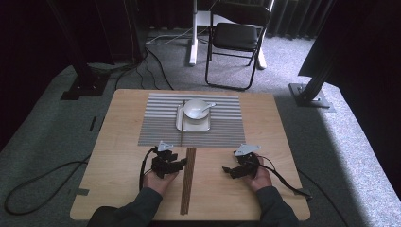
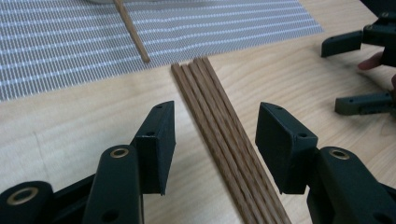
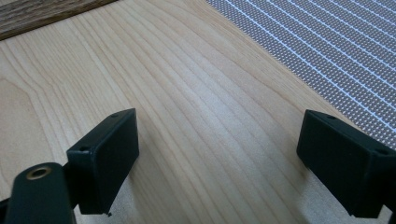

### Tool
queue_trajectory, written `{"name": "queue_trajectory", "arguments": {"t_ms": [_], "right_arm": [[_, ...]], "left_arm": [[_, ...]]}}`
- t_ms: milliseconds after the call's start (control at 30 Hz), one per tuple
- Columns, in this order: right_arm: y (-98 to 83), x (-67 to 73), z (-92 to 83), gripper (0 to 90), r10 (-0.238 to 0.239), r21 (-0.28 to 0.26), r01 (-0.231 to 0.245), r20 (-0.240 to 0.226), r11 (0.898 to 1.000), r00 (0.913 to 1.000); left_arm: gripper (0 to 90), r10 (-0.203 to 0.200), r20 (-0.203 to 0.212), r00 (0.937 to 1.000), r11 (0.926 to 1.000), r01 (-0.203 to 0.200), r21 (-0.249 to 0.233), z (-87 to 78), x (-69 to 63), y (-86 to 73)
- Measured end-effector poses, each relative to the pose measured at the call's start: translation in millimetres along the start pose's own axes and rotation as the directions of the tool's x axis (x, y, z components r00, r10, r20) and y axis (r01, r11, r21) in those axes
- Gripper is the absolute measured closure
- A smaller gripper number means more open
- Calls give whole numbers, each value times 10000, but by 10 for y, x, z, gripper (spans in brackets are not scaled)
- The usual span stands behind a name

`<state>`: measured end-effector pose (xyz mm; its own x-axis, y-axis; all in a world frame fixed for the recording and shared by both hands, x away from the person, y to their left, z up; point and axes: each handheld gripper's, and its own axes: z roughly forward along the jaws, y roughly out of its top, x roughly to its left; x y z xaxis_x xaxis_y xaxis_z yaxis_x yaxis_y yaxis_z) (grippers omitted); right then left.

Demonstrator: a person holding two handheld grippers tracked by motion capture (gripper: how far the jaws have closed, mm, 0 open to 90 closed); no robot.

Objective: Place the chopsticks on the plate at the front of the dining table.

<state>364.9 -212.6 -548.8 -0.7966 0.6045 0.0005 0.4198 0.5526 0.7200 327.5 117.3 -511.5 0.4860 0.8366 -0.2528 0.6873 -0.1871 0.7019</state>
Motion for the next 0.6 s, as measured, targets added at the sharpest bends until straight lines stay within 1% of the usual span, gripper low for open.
{"name": "queue_trajectory", "arguments": {"t_ms": [67, 133, 333, 533, 600], "right_arm": [[0, 0, 0, 121, -3, 0, 3, -3, 10000, 10000], [0, -1, 0, 121, -9, -1, 9, -5, 10000, 10000], [0, -3, 0, 121, -24, 2, 24, -18, 10000, 10000], [0, -3, 0, 121, -20, 0, 20, -19, 10000, 10000], [0, -3, 0, 121, -20, 1, 21, -15, 10000, 10000]], "left_arm": [[482, -109, 75, 9999, 9999, 109, 125, 9, 15, -43], [482, -124, 3, 9999, 9997, 124, 223, 19, 31, -76], [479, -268, -44, 9996, 9989, 270, 387, 52, 70, -121], [477, 92, -248, 9997, 9983, -77, 585, 87, 29, -168], [478, 273, -436, 9987, 9978, -246, 612, 94, 20, -175]]}}
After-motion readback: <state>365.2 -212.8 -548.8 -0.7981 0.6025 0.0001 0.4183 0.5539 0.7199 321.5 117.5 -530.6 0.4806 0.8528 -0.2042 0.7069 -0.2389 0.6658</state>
